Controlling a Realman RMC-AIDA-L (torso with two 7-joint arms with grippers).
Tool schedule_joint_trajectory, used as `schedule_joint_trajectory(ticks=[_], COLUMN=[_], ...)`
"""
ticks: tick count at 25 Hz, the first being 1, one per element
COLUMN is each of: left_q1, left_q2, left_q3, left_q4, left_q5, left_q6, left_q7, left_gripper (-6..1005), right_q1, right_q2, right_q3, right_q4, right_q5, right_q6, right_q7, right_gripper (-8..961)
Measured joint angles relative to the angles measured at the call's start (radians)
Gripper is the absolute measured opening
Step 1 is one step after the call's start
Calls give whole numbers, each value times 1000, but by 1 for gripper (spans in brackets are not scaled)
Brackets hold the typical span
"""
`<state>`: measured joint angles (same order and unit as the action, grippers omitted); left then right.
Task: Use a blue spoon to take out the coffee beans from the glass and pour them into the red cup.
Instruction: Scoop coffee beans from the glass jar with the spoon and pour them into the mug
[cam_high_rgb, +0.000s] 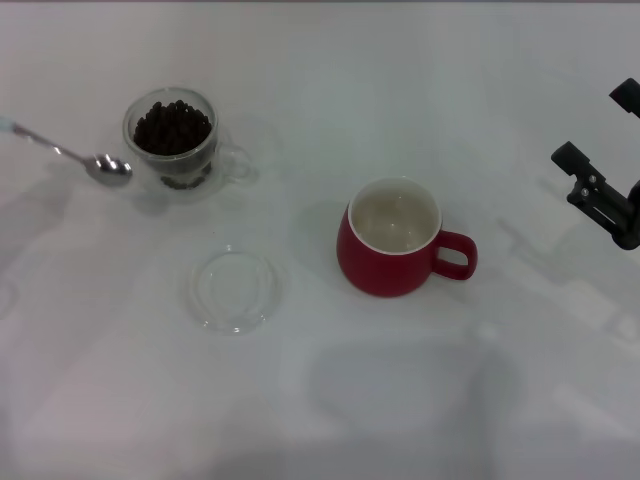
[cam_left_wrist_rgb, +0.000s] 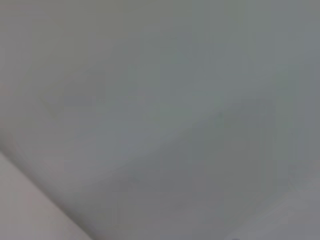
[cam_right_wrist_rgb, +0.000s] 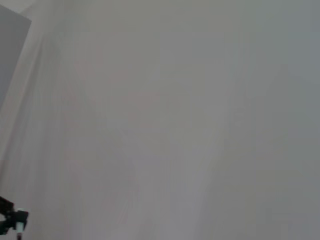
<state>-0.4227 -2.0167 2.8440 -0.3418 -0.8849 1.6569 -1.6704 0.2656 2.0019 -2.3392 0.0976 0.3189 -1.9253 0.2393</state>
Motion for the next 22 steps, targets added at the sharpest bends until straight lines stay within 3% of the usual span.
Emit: schedule_joint_trajectory(ticks=[5,13,22], left_q1=[-89,-217,-337], left_q2=[41,57,57], left_q3=[0,0,0], left_q4=[-51,-68,-64], left_q5=[45,168,265], left_q6=[-19,-162,-308], left_q7=[-56,-90,-113], left_gripper=[124,124,125], right_q1=[-6,-15,-16], right_q2=[0,1,3], right_q3=[0,0,0], right_q4=[-19,-49,-58], right_q5=[1,2,4], right_q6=[-2,-8,-4], right_q7=[0,0,0], right_gripper=[764,764,760])
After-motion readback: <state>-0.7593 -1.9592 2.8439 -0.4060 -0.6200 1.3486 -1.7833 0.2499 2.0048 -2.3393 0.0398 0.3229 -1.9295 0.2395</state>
